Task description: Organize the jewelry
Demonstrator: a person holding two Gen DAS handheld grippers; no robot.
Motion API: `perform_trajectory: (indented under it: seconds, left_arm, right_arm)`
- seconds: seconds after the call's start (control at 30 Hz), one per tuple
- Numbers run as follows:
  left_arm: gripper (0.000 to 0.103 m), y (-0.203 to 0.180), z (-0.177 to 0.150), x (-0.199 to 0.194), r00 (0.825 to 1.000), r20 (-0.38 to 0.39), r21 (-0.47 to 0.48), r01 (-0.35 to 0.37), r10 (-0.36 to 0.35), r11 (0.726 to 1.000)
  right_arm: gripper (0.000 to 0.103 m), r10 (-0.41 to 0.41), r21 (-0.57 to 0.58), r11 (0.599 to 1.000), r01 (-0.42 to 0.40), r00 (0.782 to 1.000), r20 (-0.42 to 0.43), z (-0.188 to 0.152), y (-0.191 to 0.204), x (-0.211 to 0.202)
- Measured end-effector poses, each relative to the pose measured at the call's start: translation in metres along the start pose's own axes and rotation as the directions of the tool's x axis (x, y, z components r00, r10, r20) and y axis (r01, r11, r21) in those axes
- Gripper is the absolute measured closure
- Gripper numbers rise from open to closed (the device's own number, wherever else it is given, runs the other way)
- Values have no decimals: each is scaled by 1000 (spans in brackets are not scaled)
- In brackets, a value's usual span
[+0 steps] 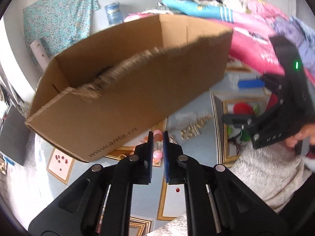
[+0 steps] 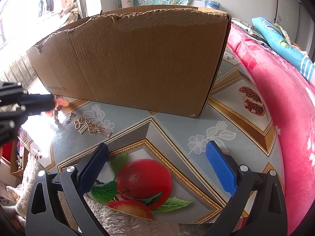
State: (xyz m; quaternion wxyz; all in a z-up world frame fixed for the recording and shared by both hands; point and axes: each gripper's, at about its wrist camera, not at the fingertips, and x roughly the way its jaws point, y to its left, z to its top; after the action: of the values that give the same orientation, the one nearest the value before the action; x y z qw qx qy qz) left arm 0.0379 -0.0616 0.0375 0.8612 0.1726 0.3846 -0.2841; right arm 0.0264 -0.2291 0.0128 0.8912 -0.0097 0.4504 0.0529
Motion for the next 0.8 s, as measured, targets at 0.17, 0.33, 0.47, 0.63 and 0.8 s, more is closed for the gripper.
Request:
perform_trajectory:
  seconds: [0.17, 0.33, 0.47, 0.63, 0.8]
  left_arm:
    - [95, 32, 4, -27, 994, 77, -166, 87, -75, 982]
    - [95, 60, -13, -43, 974, 152, -323, 208, -166, 923]
    - [95, 78, -34, -33, 969, 150, -435, 243, -196, 867]
    - [95, 103, -62, -19, 973, 129, -538, 229, -189, 811]
    - [95, 119, -71, -10, 986, 90, -568, 167, -141, 806]
  right_arm:
    - [6, 1, 0, 1000, -1, 1000, -3, 0, 1, 0]
    - [6, 0, 0, 1000, 0, 1000, -3, 1, 0, 0]
    - [6, 0, 1, 1000, 0, 1000, -7, 2, -1, 1]
    - [6, -2, 3, 1000, 2, 1000, -8, 2, -2, 2]
    - [6, -2, 3, 1000, 2, 1000, -8, 3, -2, 3]
